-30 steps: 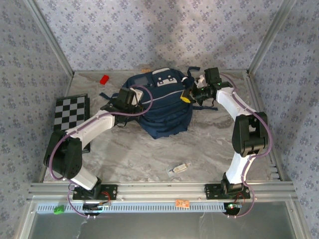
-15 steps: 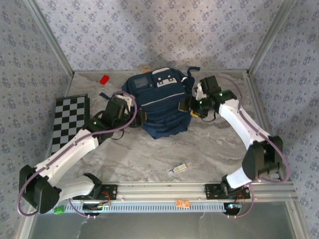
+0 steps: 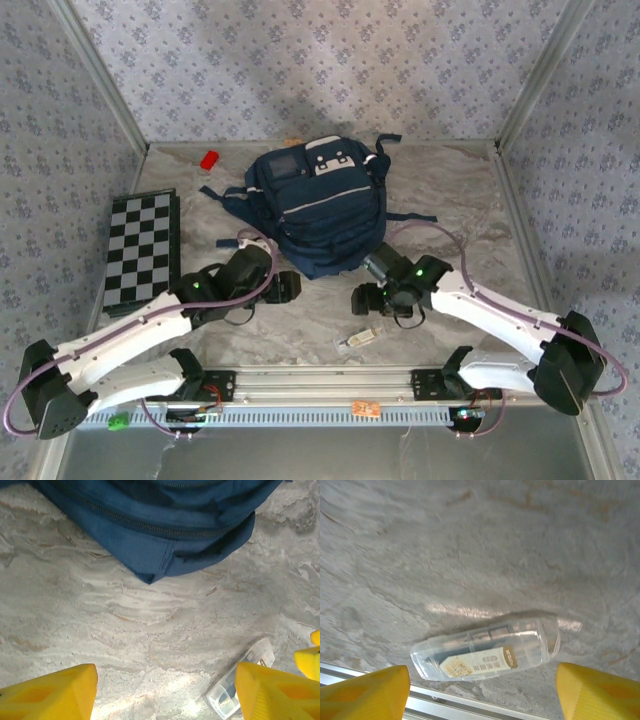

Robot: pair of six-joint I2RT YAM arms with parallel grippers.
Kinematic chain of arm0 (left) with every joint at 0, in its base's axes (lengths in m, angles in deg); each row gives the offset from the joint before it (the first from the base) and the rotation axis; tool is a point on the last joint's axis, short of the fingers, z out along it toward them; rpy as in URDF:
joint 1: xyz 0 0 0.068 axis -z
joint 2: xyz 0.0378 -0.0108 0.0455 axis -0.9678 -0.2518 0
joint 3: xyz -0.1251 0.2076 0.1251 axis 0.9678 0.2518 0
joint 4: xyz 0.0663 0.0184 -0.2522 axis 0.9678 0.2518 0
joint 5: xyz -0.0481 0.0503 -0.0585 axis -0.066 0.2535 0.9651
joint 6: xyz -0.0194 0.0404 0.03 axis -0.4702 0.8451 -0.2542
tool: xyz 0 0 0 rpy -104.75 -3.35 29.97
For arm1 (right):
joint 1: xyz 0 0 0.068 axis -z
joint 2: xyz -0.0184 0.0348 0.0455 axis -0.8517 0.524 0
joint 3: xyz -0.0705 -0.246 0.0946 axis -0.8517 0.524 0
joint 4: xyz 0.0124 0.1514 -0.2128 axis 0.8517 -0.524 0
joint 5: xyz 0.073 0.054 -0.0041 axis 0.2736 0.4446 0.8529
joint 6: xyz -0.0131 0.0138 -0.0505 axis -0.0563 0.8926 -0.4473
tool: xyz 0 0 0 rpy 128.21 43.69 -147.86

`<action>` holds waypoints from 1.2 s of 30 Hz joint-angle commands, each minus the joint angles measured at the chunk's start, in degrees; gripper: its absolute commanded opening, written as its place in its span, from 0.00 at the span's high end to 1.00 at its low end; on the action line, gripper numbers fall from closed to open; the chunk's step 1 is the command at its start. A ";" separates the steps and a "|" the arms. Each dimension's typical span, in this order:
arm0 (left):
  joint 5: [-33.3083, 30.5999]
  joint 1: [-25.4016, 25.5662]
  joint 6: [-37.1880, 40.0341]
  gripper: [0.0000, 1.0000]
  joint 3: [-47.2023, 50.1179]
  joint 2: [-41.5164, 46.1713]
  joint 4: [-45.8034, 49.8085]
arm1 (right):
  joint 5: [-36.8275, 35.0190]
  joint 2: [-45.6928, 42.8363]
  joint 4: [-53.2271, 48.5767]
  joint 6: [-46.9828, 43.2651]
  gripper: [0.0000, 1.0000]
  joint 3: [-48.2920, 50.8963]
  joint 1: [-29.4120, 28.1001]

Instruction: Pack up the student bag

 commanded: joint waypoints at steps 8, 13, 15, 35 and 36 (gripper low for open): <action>-2.42 3.81 -3.15 0.24 0.31 -2.46 -0.84 | -6.37 3.80 7.47 16.34 0.20 4.24 -13.61; -3.25 3.81 -2.55 0.21 -0.18 -2.47 1.61 | -8.96 5.43 10.66 20.01 0.17 6.55 -16.91; -3.24 3.75 -2.59 0.20 0.23 -2.37 1.71 | -8.39 6.06 12.21 20.50 0.16 7.60 -17.12; -6.89 3.31 -2.00 0.00 0.80 -1.35 2.83 | -12.99 15.02 12.76 15.84 0.07 -1.58 -15.74; -6.82 3.22 -1.91 0.00 0.67 -1.23 2.91 | -14.06 14.98 9.92 15.35 0.07 -2.79 -15.84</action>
